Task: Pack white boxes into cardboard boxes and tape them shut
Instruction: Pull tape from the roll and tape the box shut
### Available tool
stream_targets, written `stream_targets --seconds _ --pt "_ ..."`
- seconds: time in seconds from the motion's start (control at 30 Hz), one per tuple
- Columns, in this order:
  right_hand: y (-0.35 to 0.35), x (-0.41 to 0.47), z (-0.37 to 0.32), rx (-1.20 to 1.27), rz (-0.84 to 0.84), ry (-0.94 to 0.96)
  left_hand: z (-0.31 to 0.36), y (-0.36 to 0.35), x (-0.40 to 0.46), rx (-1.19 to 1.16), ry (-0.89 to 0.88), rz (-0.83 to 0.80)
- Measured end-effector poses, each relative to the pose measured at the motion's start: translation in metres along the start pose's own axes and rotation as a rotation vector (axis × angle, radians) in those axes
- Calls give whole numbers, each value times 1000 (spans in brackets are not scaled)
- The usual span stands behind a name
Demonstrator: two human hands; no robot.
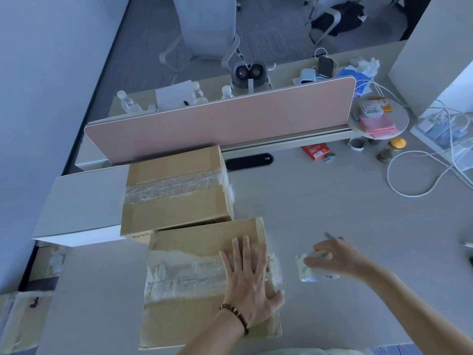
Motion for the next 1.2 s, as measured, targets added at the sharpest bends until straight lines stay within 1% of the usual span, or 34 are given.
stream_targets --seconds 0.17,0.2,0.23,0.33,0.4,0.5,0.6,0.67,0.73,0.8,0.83,0.93,1.07,1.1,1.13,1.2 --pt "-7 -3 16 300 -86 105 0 1 -1 0 14 -10" --pt "-9 -4 19 329 -110 92 1 2 -2 1 19 -13" --pt "-8 -6 20 311 -122 58 1 2 -2 1 24 -13" --pt "4 -11 17 86 -26 -10 -2 2 -3 -14 38 -15" --pt "5 -13 9 -27 -17 -42 -7 3 -5 -15 50 -15" --pt "-1 -12 0 -111 -3 -26 -17 1 -9 -11 72 -1" --pt "-9 -7 -7 21 0 -13 -40 -3 -17 2 111 -5" --pt "-11 -3 -27 92 5 76 -56 -7 -22 13 146 -27" --pt "-14 -1 -41 193 -50 131 -64 -11 -25 13 188 -49" --pt "-14 2 -40 278 -71 137 -64 -11 -26 17 195 -36" --pt "-15 3 -37 265 -77 134 -63 -11 -26 16 186 -26" --pt "-20 7 -27 97 -72 87 -59 -10 -27 19 135 -12" --pt "-10 9 -17 -156 50 38 -56 -9 -28 7 146 -37" --pt "-11 11 -13 -199 57 21 -56 -9 -28 6 155 -48" --pt "-14 13 -11 -216 49 10 -57 -9 -28 5 159 -57" --pt "-18 18 -5 -164 39 -10 -60 -9 -27 0 162 -64"
Point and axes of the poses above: each hand's wrist, its own x-axis towards the middle knuckle, its own y-axis out of the back of the hand, z = x × y, the point moved 9 cm from there along x, towards the middle knuckle, and after that the axes turned 14 degrees about -z, right-handed, at the moved point
